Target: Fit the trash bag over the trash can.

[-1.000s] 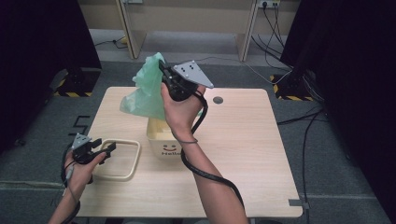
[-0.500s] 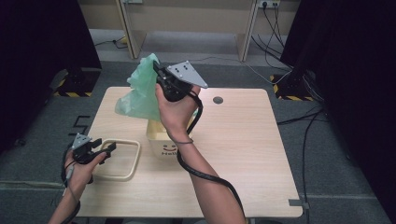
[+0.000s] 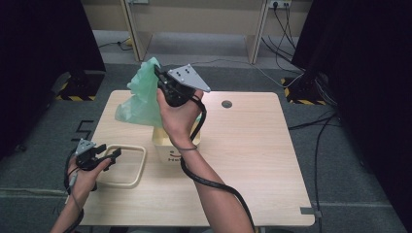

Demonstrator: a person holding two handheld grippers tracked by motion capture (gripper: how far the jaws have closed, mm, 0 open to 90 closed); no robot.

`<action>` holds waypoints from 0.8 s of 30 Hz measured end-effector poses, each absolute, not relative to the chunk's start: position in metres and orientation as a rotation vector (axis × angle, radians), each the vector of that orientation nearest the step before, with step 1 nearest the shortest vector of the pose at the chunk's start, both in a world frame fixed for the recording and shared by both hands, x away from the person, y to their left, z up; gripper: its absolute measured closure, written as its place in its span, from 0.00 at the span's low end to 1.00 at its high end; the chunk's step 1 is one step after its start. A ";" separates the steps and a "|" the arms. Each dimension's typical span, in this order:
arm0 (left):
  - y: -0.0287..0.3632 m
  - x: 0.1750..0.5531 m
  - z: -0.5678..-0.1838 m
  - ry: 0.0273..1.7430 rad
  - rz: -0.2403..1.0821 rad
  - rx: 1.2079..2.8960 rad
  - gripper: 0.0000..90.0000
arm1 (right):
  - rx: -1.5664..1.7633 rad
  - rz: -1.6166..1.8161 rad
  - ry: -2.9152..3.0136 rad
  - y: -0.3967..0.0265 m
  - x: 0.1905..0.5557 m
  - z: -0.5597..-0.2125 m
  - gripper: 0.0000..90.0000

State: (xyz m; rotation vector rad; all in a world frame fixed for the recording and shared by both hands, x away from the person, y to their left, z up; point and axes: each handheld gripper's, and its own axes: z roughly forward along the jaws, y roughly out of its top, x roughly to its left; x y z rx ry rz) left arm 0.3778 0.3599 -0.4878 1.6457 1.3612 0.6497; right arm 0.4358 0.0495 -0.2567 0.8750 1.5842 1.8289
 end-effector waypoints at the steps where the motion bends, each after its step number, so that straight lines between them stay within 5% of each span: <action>1: 0.360 0.378 -0.488 1.361 0.650 1.646 0.34 | 0.874 1.829 1.588 0.050 0.436 -0.257 1.00; 24: 0.360 0.377 -0.487 1.357 0.652 1.645 0.34 | 0.948 1.820 1.723 0.052 0.443 -0.286 0.96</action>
